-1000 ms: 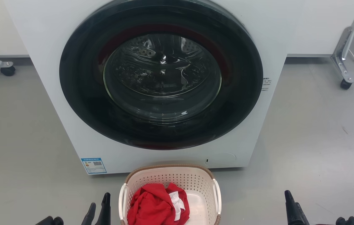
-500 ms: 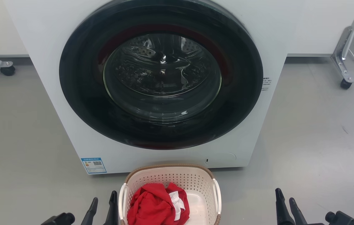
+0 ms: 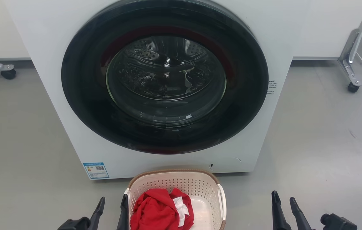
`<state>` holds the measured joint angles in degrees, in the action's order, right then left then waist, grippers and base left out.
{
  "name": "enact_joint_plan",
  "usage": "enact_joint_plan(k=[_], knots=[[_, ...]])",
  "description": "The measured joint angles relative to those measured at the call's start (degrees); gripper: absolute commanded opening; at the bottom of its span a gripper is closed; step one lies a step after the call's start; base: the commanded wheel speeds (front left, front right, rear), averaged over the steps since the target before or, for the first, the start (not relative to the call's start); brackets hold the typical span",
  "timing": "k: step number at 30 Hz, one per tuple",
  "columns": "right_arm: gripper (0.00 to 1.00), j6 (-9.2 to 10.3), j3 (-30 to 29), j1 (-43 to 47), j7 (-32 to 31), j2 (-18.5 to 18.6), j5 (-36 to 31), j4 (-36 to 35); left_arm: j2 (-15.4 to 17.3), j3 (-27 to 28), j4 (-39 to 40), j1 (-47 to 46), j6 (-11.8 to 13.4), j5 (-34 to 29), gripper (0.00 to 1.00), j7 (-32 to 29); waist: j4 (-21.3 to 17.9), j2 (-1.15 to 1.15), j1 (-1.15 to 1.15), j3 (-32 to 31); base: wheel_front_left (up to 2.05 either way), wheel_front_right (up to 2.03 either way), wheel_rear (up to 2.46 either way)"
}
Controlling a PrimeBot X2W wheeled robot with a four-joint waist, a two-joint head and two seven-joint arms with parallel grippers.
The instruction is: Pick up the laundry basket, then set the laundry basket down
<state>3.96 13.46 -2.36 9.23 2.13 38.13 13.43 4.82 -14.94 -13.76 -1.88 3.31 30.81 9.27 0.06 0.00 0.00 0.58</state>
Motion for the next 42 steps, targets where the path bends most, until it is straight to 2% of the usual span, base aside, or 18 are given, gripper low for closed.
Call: enact_joint_plan(k=[8,24,42], knots=[[1.0,1.13,1.7,0.7,1.7,0.1,-5.8,-0.5,0.1,-0.9,0.8,0.2,1.3,-6.2,1.0,1.7,0.0,0.0,0.0,-0.2,0.0,0.0,0.0],[1.0,3.19,2.6,1.3,5.1,0.3,-16.6,-3.2,-0.5,-1.0,2.1,1.2,2.8,-13.7,1.0,5.0,0.0,0.0,0.0,0.1,0.0,0.0,0.0],[1.0,3.19,2.6,1.7,5.1,0.4,-16.9,-2.6,-1.0,-0.3,1.6,1.2,2.7,-13.8,1.0,5.0,0.0,0.0,0.0,0.5,0.0,0.0,0.0]])
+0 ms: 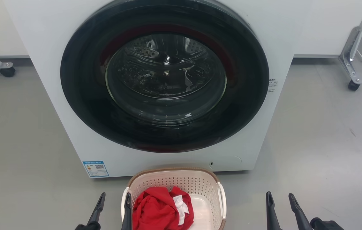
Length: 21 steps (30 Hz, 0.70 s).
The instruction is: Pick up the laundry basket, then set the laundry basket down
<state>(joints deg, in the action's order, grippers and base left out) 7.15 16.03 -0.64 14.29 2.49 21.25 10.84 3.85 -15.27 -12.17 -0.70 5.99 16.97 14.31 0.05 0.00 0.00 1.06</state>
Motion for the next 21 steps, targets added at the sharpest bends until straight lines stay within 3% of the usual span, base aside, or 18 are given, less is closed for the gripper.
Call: enact_joint_plan(k=[21], knots=[[1.0,0.0,-0.4,0.0,0.0,0.0,0.0,-1.3,-0.3,0.4,0.7,0.0,-0.5,-0.2,1.0,0.0,0.0,0.0,0.0,1.4,0.0,0.0,0.0]])
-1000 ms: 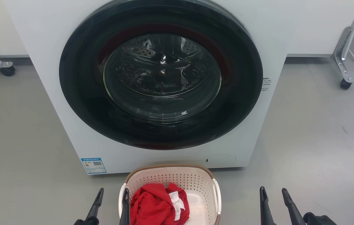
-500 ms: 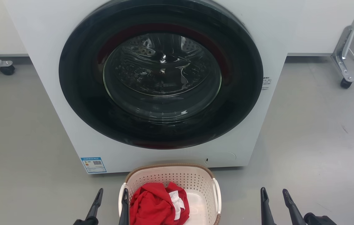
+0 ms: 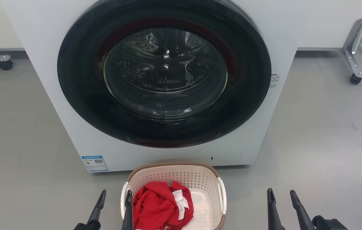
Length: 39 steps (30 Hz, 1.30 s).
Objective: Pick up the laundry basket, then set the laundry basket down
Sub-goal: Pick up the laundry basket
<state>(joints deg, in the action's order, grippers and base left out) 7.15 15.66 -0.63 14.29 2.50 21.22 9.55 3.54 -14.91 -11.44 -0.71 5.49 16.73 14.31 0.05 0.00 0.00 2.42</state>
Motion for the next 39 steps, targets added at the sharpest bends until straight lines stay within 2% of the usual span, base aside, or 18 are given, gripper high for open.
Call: enact_joint_plan(k=[7,15,39], knots=[[1.0,0.0,-0.3,-0.7,0.0,0.0,-0.1,-0.7,-0.1,0.0,1.5,-1.0,0.0,-0.3,1.0,0.0,0.1,0.0,0.0,3.0,0.0,0.0,0.0],[1.0,0.0,-0.8,-6.5,0.0,0.0,-0.6,-0.5,-0.3,0.4,1.4,-5.7,0.0,-0.4,1.0,0.0,0.1,0.0,0.0,8.6,0.0,0.0,0.0],[1.0,-0.08,-2.4,-27.0,0.4,0.7,-2.2,14.8,-1.0,1.5,-12.4,-25.5,-1.0,-0.7,1.0,0.0,0.9,-0.01,0.0,28.6,0.0,0.0,0.0]])
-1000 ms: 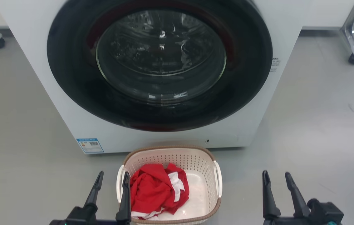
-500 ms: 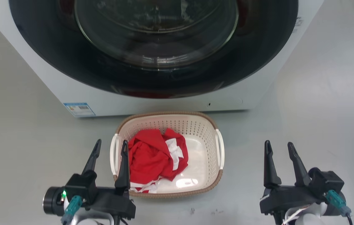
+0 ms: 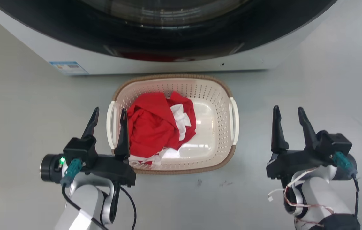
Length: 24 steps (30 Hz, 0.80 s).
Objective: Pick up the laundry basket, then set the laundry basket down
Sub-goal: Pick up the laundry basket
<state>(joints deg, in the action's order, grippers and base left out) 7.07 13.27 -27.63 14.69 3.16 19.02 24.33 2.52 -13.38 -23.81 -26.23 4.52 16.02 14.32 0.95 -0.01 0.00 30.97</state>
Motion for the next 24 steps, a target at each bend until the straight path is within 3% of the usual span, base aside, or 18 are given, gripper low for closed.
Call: enact_joint_plan(k=[24], knots=[[1.0,-1.6,2.4,-18.1,0.0,0.5,-0.4,13.2,-0.7,1.0,-13.5,-16.2,-1.1,0.8,1.0,0.2,2.6,0.0,0.0,19.7,0.0,0.0,0.0]])
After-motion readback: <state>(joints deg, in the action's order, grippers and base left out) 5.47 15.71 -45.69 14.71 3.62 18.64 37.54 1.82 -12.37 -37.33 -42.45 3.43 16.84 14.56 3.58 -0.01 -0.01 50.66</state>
